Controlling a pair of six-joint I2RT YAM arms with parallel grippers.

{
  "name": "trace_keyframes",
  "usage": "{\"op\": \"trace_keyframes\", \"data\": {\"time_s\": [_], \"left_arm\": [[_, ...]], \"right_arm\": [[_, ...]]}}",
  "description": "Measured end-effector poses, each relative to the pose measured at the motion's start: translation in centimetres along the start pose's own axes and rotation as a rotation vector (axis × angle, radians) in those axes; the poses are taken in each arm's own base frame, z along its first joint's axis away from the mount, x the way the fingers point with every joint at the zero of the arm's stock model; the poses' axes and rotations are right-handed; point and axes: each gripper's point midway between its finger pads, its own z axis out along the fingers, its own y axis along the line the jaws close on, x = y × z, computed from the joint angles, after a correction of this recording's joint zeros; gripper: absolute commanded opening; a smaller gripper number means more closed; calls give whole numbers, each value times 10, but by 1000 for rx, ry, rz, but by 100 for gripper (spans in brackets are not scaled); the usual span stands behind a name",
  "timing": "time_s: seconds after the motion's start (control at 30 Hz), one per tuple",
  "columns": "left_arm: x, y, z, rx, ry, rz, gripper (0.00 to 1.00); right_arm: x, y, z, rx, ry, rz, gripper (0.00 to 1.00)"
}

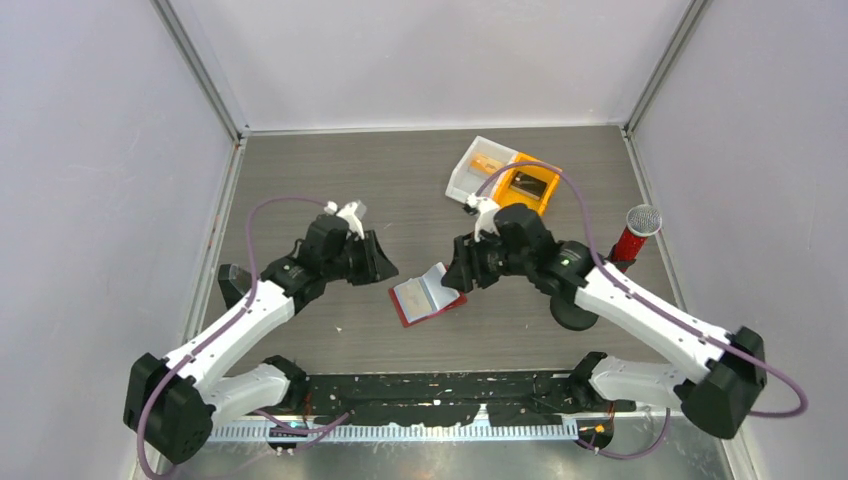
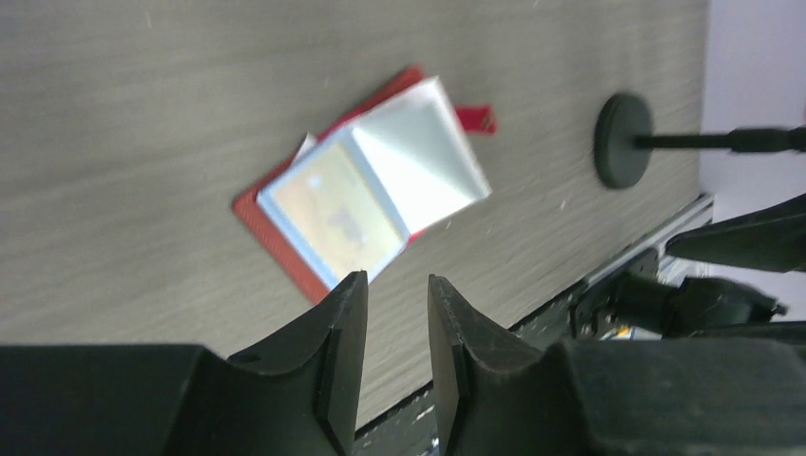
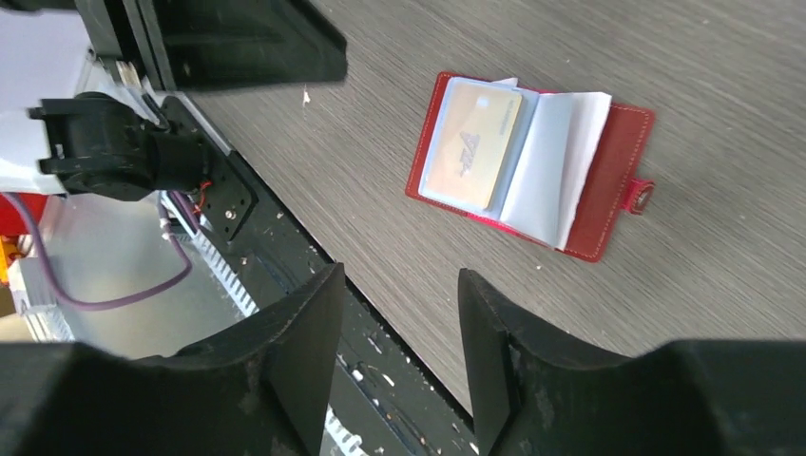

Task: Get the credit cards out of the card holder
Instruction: Remove the credit card from the card holder.

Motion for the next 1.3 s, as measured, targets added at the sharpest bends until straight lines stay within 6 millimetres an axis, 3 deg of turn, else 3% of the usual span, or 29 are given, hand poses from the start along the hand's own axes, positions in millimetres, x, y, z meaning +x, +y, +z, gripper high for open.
{"op": "trace_keyframes", "data": {"time_s": [0.17,0.3,0.5,0.8,1.1,1.3], "left_arm": [[62,34,19,-26,163,-78,29],[81,47,26,-44,204,-114,29],[65,48,19,-59,106,-89,32],[28,61,-25,-157,-136,-6,43],[16,67,-54,-189,-254,17,46],[19,73,-58,-195,-276,15,46]], "right_arm": [[17,-7,40,27,86,17,49],[30,-21,70,88,140,39,62],[34,-24,103,189,171,-18,69],[49,-31,139,307,183,-83,79],[76,-39,167,390,238,-123,81],[81,-45,177,440,248,-149,77]]}}
